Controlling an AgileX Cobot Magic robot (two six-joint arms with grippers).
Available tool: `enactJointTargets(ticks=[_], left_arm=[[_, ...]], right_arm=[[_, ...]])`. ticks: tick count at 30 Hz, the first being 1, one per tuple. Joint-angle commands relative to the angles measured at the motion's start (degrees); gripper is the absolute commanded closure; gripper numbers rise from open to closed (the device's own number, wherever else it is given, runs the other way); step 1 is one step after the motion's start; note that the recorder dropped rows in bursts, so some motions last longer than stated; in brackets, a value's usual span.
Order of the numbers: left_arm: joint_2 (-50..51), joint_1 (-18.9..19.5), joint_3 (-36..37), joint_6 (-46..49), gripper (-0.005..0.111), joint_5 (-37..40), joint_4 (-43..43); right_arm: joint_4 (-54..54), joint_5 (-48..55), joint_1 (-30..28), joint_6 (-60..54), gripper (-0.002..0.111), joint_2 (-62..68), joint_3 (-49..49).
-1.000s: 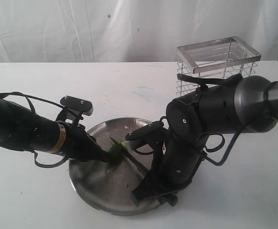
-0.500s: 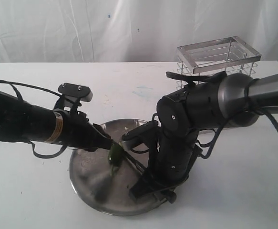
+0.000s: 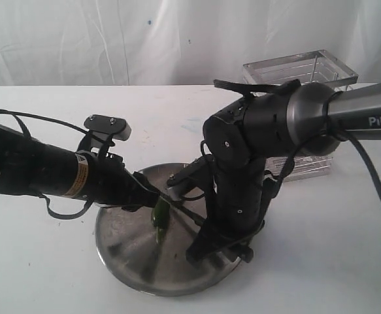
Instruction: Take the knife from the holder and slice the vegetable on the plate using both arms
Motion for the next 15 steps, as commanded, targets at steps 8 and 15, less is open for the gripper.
enactJointTargets(ticks=[8, 15], left_arm=[[-0.25, 0.02, 0.13, -0.51, 0.052, 0.83, 1.07], [-0.74, 0.26, 0.13, -0.51, 0.052, 1.13, 2.25]], right_arm=[[-0.53, -2.13, 0.06, -0.69, 0.108, -0.34, -0.94], [-2.39, -2.10, 0.06, -2.30, 0.108, -4.86, -0.82]])
